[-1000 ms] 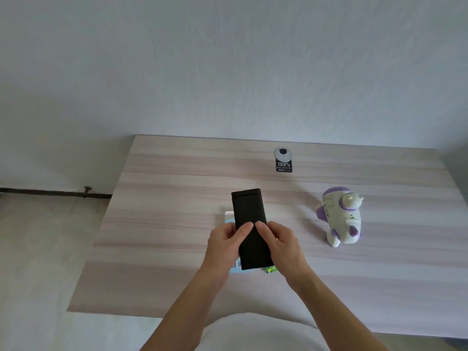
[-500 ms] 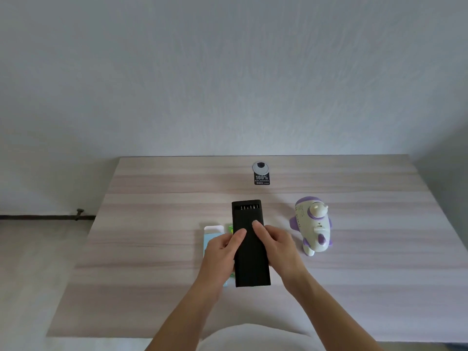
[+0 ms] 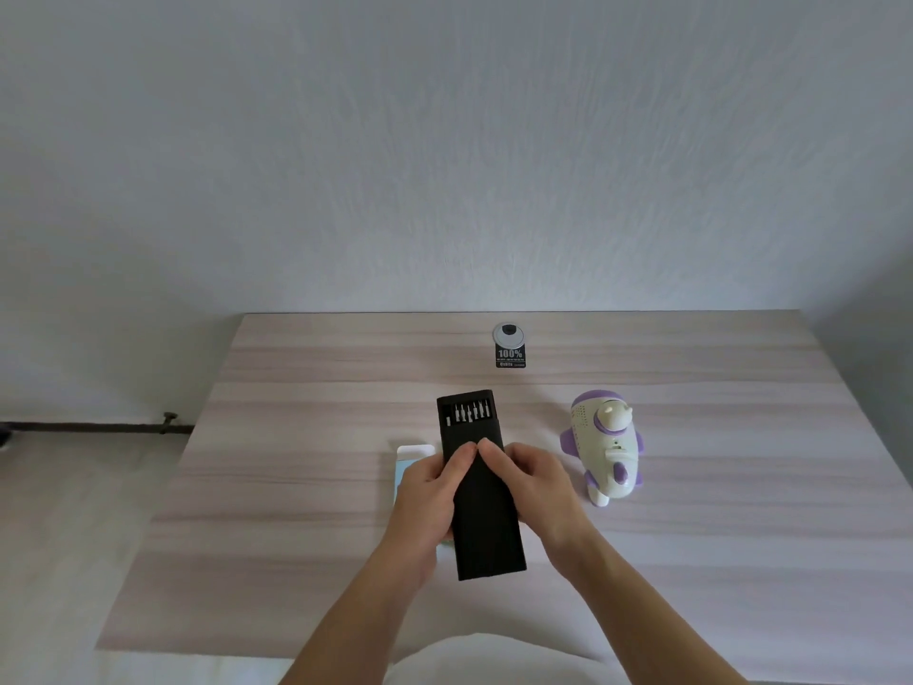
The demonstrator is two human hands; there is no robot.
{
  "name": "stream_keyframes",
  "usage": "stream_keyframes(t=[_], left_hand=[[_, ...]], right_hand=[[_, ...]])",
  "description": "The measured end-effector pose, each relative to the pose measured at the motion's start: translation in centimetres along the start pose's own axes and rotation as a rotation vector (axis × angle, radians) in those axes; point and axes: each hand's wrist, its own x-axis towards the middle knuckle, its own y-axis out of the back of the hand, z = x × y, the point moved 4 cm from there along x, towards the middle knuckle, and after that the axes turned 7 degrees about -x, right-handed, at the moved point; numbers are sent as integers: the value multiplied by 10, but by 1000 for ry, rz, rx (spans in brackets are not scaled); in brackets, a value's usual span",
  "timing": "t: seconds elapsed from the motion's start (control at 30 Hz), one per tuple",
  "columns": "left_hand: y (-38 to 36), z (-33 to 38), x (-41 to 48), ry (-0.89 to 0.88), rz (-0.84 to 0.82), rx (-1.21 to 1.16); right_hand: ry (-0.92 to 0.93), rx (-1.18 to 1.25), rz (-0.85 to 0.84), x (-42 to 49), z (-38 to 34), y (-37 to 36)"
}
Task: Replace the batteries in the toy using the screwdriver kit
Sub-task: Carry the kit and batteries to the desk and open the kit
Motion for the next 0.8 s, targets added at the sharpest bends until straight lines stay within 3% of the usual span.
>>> stream_keyframes(t=[0.13,0.4,0.6,0.8], left_hand=[[1,2,-2,-13,-29,-25],[4,-1,-6,29,17,-24],[10,-2,-4,3,16,24],[11,-3,-8,60,18,-86]], right_hand=[[81,-113,-9,1,-7,4],[43,91,-135,-4,-4,6],[13,-40,-12,-1,-6,5],[54,9,-136,-3,-8,7]])
